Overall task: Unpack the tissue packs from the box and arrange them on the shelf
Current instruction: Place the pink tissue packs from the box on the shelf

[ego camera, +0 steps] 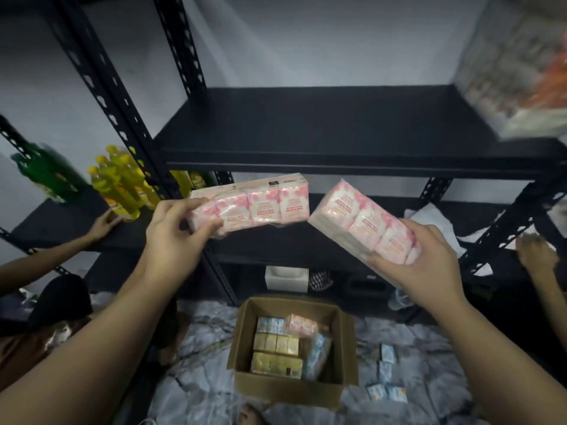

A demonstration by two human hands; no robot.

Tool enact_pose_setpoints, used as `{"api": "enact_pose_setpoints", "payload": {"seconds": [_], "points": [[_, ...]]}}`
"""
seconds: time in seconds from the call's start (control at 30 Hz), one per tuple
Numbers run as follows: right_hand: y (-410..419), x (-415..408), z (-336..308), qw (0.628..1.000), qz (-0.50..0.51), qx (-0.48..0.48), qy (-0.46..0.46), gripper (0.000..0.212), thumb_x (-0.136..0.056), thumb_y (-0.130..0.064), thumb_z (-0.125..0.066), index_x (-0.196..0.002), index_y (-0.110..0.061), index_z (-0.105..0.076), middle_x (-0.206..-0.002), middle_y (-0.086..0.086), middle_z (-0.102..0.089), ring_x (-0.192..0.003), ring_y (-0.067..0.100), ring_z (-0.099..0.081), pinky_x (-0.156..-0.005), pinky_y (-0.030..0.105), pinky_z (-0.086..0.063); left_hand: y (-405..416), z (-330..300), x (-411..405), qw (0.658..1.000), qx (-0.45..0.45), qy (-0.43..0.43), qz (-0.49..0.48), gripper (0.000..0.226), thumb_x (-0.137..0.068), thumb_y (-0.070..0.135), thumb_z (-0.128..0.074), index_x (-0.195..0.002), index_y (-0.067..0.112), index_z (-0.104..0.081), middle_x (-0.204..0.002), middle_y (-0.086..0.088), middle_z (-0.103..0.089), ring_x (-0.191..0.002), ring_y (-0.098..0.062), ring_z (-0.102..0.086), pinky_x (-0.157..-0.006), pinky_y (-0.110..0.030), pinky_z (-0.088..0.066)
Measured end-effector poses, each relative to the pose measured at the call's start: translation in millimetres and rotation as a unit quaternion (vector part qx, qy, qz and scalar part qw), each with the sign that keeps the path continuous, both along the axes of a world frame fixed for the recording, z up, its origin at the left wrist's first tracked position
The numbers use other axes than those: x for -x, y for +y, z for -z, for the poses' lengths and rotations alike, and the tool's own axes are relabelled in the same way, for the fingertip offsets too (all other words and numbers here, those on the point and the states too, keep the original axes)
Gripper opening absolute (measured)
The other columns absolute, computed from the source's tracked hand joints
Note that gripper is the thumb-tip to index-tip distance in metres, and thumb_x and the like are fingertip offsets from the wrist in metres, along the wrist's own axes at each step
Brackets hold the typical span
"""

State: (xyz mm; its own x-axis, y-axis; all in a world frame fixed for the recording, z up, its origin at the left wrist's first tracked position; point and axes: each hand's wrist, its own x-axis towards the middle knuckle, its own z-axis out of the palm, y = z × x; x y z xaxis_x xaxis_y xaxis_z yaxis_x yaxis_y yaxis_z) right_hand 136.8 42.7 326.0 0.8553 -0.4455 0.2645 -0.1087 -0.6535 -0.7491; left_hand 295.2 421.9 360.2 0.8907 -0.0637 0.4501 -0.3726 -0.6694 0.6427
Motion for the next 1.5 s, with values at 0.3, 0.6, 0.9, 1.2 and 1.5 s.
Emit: {"api": "enact_pose_setpoints", "payload": {"seconds": [0.3, 0.6, 0.9, 1.2, 1.5], "points": [[12, -43, -56, 0.997, 0.046, 0.011, -0.061, 0.072, -0.062, -0.049, -0.095, -0.125, -0.038, -0.061, -0.107, -0.019, -0.054, -0.096, -0.003, -0.054, -0.079, 0.014, -0.04, -6, -50, -46, 0.997, 0.05, -0.061, -0.005, 0.042, -0.082, 0.031, -0.087, -0.12, 0.024, -0.073, -0.112, 0.002, -0.057, -0.088, 0.003, -0.052, -0.08, 0.002, -0.035], [15, -119, -105, 0.992, 0.089, 0.065, -0.064, 0.074, -0.06, -0.053, -0.092, -0.126, -0.035, -0.063, -0.104, -0.015, -0.054, -0.101, 0.01, -0.055, -0.083, 0.034, -0.044, -19, -74, -144, 0.996, 0.079, -0.039, 0.031, 0.042, -0.083, 0.036, -0.085, -0.122, 0.03, -0.071, -0.116, 0.006, -0.058, -0.1, -0.008, -0.056, -0.089, -0.023, -0.046], [21, -186, -109, 0.978, 0.161, 0.129, 0.042, 0.082, -0.062, -0.067, -0.084, -0.132, -0.031, -0.059, -0.107, -0.01, -0.053, -0.108, 0.02, -0.057, -0.098, 0.057, -0.049, -37, -61, -231, 0.993, 0.025, 0.048, 0.1, 0.043, -0.082, 0.032, -0.085, -0.12, 0.029, -0.066, -0.125, 0.011, -0.045, -0.112, -0.01, -0.051, -0.092, -0.023, -0.042], [13, -207, -129, 0.97, 0.168, 0.135, 0.113, 0.09, -0.06, -0.06, -0.088, -0.138, -0.031, -0.053, -0.121, -0.006, -0.061, -0.112, 0.022, -0.06, -0.096, 0.054, -0.052, -59, -80, -264, 0.98, -0.154, -0.044, 0.117, 0.049, -0.073, 0.057, -0.08, -0.107, 0.025, -0.063, -0.154, -0.001, -0.046, -0.146, -0.028, -0.03, -0.122, -0.054, -0.026], [7, -233, -140, 0.958, 0.149, 0.174, 0.171, 0.076, -0.062, -0.066, -0.076, -0.128, -0.037, -0.051, -0.117, -0.009, -0.06, -0.104, 0.019, -0.059, -0.094, 0.051, -0.051, -82, -74, -259, 0.937, -0.305, -0.077, 0.151, 0.077, -0.09, 0.08, -0.041, -0.157, 0.043, -0.034, -0.166, 0.007, -0.034, -0.154, -0.019, -0.027, -0.126, -0.055, -0.012]]}}
